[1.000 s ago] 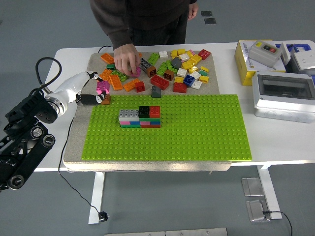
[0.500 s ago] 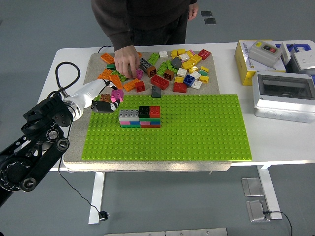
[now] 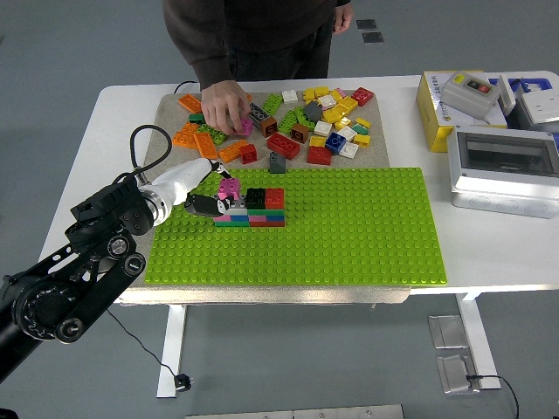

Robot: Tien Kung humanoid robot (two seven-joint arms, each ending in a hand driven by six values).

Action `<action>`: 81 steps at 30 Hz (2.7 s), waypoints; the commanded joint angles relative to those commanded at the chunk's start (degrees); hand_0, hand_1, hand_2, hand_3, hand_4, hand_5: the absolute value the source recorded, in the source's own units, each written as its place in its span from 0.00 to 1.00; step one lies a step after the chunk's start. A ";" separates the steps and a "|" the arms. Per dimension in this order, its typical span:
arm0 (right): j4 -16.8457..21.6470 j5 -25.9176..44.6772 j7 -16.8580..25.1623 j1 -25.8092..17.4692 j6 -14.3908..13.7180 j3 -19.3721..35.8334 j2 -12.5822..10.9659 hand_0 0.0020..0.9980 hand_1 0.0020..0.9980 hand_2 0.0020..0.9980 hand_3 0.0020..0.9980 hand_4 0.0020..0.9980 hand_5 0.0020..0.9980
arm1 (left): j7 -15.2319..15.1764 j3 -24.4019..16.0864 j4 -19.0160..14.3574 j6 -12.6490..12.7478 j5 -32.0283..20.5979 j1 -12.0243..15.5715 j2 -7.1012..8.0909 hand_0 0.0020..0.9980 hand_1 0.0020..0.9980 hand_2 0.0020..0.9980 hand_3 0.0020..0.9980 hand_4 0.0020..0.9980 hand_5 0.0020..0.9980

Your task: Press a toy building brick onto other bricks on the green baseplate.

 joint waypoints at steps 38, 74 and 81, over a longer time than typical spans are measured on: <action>0.00 0.11 0.03 0.39 0.01 -0.17 0.20 0.71 0.70 0.71 0.71 0.40 0.82 | -2.84 4.02 4.71 2.14 -3.82 -1.34 -1.32 1.00 0.95 0.95 0.57 0.49 0.25; 0.00 -0.40 0.10 0.30 -0.01 0.36 0.32 0.71 0.70 0.71 0.71 0.40 0.82 | -5.51 5.25 7.04 4.39 -4.17 -0.82 -1.36 1.00 0.96 0.96 0.63 0.45 0.25; 0.00 -0.34 0.27 0.22 -0.01 0.22 0.33 0.71 0.70 0.71 0.71 0.40 0.82 | -6.32 5.51 7.35 5.14 -4.66 -0.82 -1.32 1.00 0.96 0.97 0.77 0.50 0.24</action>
